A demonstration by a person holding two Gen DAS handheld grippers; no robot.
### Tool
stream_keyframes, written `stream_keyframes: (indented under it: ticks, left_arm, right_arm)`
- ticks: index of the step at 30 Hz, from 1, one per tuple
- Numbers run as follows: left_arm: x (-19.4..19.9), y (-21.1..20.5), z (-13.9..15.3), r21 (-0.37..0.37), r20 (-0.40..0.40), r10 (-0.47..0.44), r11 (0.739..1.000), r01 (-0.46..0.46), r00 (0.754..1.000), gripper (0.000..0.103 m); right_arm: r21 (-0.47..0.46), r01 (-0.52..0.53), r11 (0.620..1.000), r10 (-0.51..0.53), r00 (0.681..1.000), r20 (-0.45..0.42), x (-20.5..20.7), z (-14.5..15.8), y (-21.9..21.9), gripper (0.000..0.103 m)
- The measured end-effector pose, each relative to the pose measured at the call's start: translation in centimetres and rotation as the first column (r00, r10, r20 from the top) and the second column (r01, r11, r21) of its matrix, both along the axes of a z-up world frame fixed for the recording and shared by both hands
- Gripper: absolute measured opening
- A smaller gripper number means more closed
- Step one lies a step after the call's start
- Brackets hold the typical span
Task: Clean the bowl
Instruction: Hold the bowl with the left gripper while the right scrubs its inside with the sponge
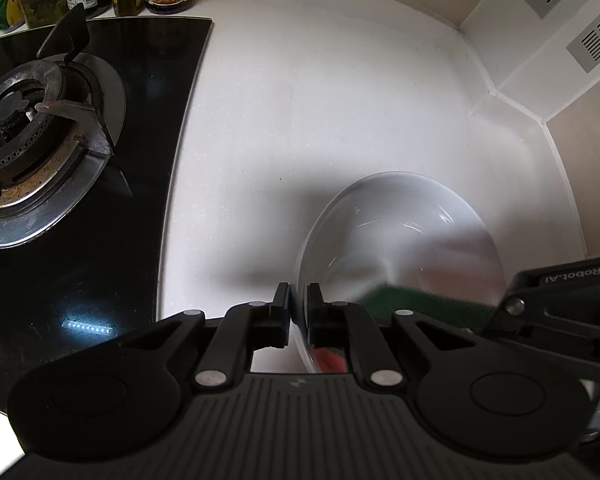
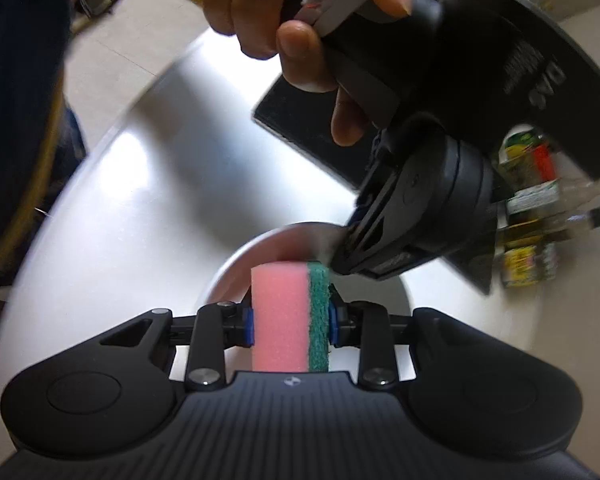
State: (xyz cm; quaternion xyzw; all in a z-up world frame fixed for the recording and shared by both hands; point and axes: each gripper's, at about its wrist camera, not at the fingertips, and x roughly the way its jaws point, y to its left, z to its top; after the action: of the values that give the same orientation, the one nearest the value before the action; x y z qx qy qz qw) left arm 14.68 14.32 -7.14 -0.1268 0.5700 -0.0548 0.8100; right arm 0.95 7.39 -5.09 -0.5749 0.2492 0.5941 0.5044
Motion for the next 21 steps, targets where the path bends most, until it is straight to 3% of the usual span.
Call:
stream_keyframes:
  ticks: [3, 6, 10, 12, 15, 18, 21]
  left_arm:
    - [0.0, -0.1, 0.0, -0.001, 0.000, -0.004, 1.000, 0.004, 1.000, 0.010]
    - [0.1, -0.1, -0.1, 0.001, 0.001, -0.015, 1.000, 0.015, 1.000, 0.010]
    - [0.3, -0.2, -0.1, 0.007, 0.002, -0.031, 0.999, 0.031, 1.000, 0.009]
    - [0.3, -0.2, -0.1, 0.012, 0.004, -0.045, 0.999, 0.045, 0.999, 0.009]
    - [0.3, -0.3, -0.2, 0.026, 0.010, -0.065, 0.998, 0.064, 0.998, 0.009]
    - [0.3, -0.3, -0.2, 0.033, 0.014, -0.065, 0.997, 0.064, 0.998, 0.009]
    - [0.2, -0.6, -0.3, 0.056, 0.029, -0.058, 0.997, 0.056, 0.998, 0.010]
  right_arm:
    - [-0.071, 0.002, 0.997, -0.009, 0.995, -0.104, 1.1, 0.8, -0.5, 0.027]
    - [-0.118, -0.008, 0.993, -0.009, 0.990, -0.140, 1.8, 1.9, -1.2, 0.027]
    - [-0.063, 0.029, 0.998, -0.027, 0.999, 0.031, 2.2, 2.8, -1.7, 0.027]
    - [-0.017, -0.015, 1.000, 0.018, 0.980, 0.199, 1.5, 1.4, -1.8, 0.027]
    - [0.014, -0.086, 0.996, 0.079, 0.959, 0.273, -0.3, -0.8, -1.8, 0.026]
    - [0.002, -0.116, 0.993, 0.111, 0.953, 0.282, -1.7, -2.6, -1.9, 0.027]
    - [-0.010, -0.056, 0.998, 0.057, 0.977, 0.206, -1.2, -1.8, -1.7, 0.027]
